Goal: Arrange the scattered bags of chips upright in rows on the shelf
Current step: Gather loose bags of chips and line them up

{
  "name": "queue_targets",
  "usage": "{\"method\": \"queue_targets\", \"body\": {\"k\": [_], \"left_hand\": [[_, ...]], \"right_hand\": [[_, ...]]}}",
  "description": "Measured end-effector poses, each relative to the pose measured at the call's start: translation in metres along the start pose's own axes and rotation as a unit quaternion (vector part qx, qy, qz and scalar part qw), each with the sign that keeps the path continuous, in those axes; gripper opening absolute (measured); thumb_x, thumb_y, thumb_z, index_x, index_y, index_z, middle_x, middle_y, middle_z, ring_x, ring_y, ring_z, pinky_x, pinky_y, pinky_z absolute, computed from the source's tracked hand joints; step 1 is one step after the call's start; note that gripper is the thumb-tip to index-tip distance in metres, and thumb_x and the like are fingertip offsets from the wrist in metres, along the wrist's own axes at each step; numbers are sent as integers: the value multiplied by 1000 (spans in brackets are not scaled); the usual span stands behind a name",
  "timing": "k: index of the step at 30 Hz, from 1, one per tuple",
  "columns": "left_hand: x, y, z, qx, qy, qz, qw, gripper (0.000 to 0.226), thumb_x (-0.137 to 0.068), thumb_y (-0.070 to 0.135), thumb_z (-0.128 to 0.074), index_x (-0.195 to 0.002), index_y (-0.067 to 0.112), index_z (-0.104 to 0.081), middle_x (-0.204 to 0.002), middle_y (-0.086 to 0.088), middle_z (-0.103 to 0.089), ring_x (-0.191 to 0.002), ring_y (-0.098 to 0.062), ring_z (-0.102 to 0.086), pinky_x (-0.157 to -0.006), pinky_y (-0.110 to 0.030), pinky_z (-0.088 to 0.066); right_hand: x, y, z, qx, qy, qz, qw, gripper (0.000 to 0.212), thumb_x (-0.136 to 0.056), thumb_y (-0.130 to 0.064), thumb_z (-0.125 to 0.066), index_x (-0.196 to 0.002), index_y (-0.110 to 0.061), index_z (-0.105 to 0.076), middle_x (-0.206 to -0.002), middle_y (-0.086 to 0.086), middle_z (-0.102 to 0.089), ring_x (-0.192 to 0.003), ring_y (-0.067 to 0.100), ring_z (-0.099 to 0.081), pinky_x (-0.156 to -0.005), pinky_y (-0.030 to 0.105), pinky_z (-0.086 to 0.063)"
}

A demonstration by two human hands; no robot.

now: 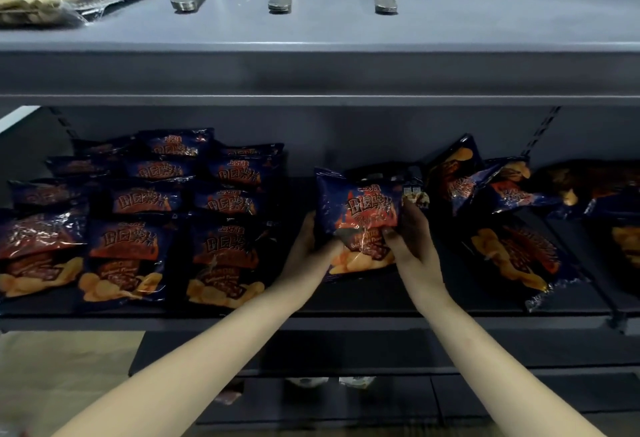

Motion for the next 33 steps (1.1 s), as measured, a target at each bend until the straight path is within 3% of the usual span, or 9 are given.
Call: {"method": "queue_targets", "body": {"k": [4, 7, 11, 14, 16, 23, 26, 29, 33], "left_hand": [[-1, -4, 0, -27, 8, 7, 1000, 41, -87, 14, -60, -114, 40, -43, -104, 22, -54, -83, 24, -51, -65, 2, -39], [-2, -4, 0, -141, 20, -17, 990, 63, -85, 27, -64, -139, 30, -32, -118, 26, -48, -102, 18, -47, -83, -1, -34], [-2, 1, -1, -235, 30, -63, 969, 75, -86, 18, -62, -148, 21, -21, -148, -1, -32, -134, -12, -34, -111, -31, -32], [3, 10, 3, -303, 26, -135, 943, 75, -86, 18, -62, -148, 23, -20, -151, 1, -25, -135, -2, -22, -107, -6, -17], [9, 13, 9, -342, 14, -173, 924, 74, -85, 16, -62, -147, 24, -22, -151, 3, -22, -136, 1, -18, -105, -2, -12], [30, 8, 65, -393, 75, -148, 904, 66, -87, 12, -59, -144, 25, -30, -151, 4, -21, -139, -9, -17, -111, -20, -15], [37, 3, 86, -420, 103, -130, 892, 68, -84, 13, -62, -144, 24, -31, -151, 3, -22, -139, -12, -18, -110, -21, -15], [43, -5, 98, -477, 104, -122, 864, 71, -83, 23, -64, -145, 22, -29, -154, -2, -20, -142, -20, -15, -115, -34, -17], [51, -16, 102, -549, 89, -131, 821, 76, -81, 36, -65, -146, 20, -29, -157, -7, -15, -144, -27, -5, -115, -44, -5]], "right_hand": [[-1, 17, 7, -97, -68, -100, 988, 63, -77, -19, -70, -134, -19, -45, -127, 5, -60, -119, 21, -56, -100, 40, -45], [0, 25, 10, -78, -52, -92, 991, 49, -81, -16, -70, -127, -19, -51, -119, 3, -65, -112, 18, -61, -85, 29, -51], [-6, 33, 15, -45, 14, -76, 996, 41, -85, -6, -65, -122, -20, -53, -112, -2, -67, -101, 11, -64, -72, 19, -53], [-13, 36, 12, -35, 29, -70, 997, 39, -86, -5, -65, -115, -29, -55, -103, -10, -70, -98, 6, -65, -70, 19, -53], [-18, 37, 4, -29, 21, -66, 997, 39, -86, -6, -65, -112, -33, -55, -102, -15, -70, -97, 4, -65, -71, 18, -53], [-33, 43, -41, -28, 9, -52, 998, 41, -87, -4, -63, -114, -33, -51, -112, -12, -64, -105, 4, -61, -86, 23, -49], [-38, 43, -60, -27, -3, -43, 999, 47, -88, -6, -63, -126, -29, -48, -119, -11, -62, -107, -1, -59, -91, 22, -45], [-40, 46, -71, -20, -19, -40, 999, 51, -88, -7, -63, -132, -25, -43, -121, -13, -60, -110, -1, -57, -92, 21, -44], [-44, 52, -73, -11, -24, -44, 999, 52, -91, -9, -60, -137, -24, -41, -130, -6, -56, -120, 8, -53, -99, 28, -41]]}}
Point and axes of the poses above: each hand's wrist, its own x-axis away from the middle knuckle, its own z-axis out of the back of the hand, y = z × x, the point moved 5 cm from there along -x, towards the middle knuckle
